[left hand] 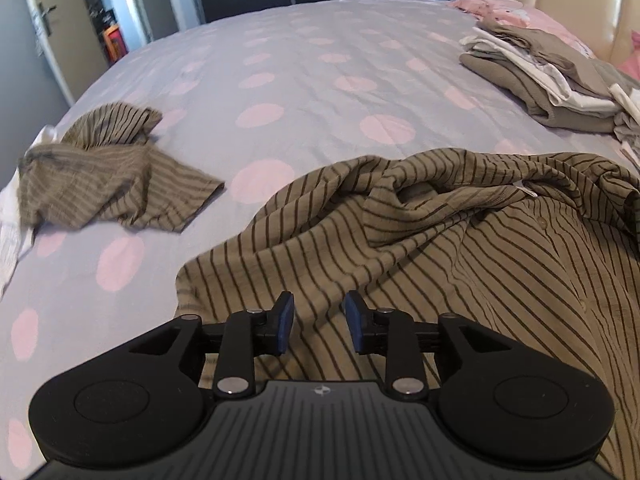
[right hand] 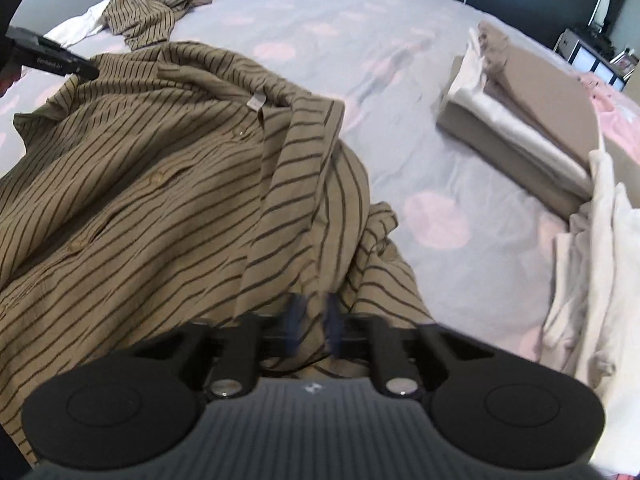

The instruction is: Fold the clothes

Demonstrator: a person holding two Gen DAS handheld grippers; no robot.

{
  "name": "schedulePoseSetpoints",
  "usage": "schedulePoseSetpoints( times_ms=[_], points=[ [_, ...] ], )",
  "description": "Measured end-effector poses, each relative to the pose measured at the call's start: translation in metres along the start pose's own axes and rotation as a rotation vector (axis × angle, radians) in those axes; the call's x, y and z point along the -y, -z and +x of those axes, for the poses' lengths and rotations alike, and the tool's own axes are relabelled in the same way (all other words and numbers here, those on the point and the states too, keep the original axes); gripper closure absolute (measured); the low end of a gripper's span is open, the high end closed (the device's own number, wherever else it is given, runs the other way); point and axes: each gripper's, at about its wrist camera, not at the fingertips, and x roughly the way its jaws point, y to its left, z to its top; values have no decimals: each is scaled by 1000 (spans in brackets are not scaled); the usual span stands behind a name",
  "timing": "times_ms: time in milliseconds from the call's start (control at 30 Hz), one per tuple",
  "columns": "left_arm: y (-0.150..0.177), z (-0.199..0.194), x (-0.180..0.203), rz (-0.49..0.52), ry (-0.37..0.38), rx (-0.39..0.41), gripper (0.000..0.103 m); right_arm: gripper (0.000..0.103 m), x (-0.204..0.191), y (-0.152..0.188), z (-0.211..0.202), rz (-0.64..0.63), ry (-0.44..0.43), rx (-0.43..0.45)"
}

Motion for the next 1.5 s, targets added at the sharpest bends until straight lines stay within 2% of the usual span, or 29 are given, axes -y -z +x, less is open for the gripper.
schedulePoseSetpoints(
  times_ms=[133, 300, 367, 400, 467, 500, 567, 633, 667, 733, 933, 1100, 1200, 1367, 1500],
  points=[
    [-12, 8, 1, 41, -12, 30, 77, 99, 7, -4, 0, 22, 18, -17],
    [-29, 30, 3, 112, -28, 50, 76, 99, 34, -3, 6, 101, 121, -61],
    [-33, 41, 7, 149, -32, 54, 69, 99, 48, -2, 7, 144, 158, -68],
    [-35, 46, 9, 167, -34, 55, 62, 99, 54, -1, 8, 164, 178, -67],
    [-36, 58, 12, 197, -59, 56, 61, 100, 66, 0, 10, 197, 213, -66],
    [-38, 64, 14, 207, -74, 49, 63, 100, 71, 0, 11, 209, 228, -66],
    [-39, 73, 15, 221, -107, 34, 73, 100, 79, 0, 13, 221, 246, -68],
    [-38, 78, 12, 223, -141, 15, 93, 100, 86, 0, 16, 231, 259, -70],
    [-38, 81, 10, 223, -158, 5, 100, 100, 89, 0, 16, 234, 263, -71],
    [-34, 77, 3, 222, -175, 4, 103, 100, 95, 0, 18, 239, 273, -71],
    [-15, 41, -14, 236, -197, 38, 103, 100, 106, 2, 14, 265, 304, -66],
    [15, 16, -28, 287, -233, -2, 103, 100, 110, 7, 10, 282, 322, -73],
    [32, 4, -38, 263, -215, 1, 103, 100, 112, 12, 9, 300, 316, -81],
    [33, -10, -28, 314, -179, 73, 103, 100, 105, 12, 9, 293, 315, -88],
    [11, -18, -21, 330, -123, 160, 85, 100, 105, 12, 10, 299, 312, -93]
  ],
)
